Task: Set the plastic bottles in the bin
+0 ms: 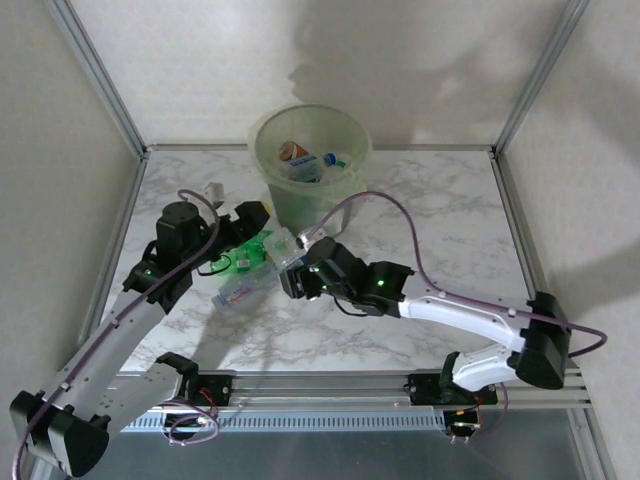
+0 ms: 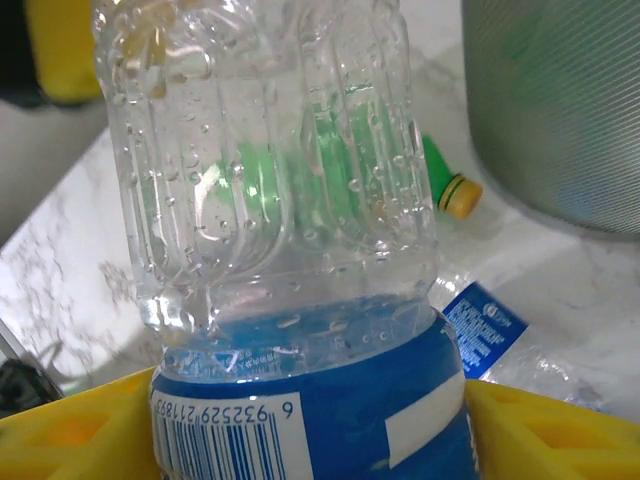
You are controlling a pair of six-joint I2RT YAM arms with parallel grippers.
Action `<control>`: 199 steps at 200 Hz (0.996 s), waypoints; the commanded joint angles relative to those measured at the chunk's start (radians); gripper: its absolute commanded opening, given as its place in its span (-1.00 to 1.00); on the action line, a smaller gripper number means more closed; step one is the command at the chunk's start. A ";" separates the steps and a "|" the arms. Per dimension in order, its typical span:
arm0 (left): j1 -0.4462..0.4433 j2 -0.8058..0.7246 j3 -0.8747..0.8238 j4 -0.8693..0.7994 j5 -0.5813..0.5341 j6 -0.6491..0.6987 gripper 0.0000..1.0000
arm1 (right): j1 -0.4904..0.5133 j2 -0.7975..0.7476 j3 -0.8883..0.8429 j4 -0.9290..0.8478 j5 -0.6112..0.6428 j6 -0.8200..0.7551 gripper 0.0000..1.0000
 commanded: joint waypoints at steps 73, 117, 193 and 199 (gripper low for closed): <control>-0.062 0.023 0.031 0.027 0.166 0.056 0.76 | -0.002 -0.048 0.047 0.006 0.003 -0.001 0.31; -0.062 0.044 0.032 0.043 0.177 0.042 0.64 | -0.001 -0.039 0.053 0.030 -0.040 -0.018 0.30; -0.061 0.064 0.033 0.072 0.169 0.017 0.31 | 0.007 -0.024 0.057 0.019 -0.049 -0.029 0.29; -0.061 0.064 0.030 0.078 0.170 0.013 0.29 | 0.010 -0.023 0.059 0.020 -0.048 -0.029 0.29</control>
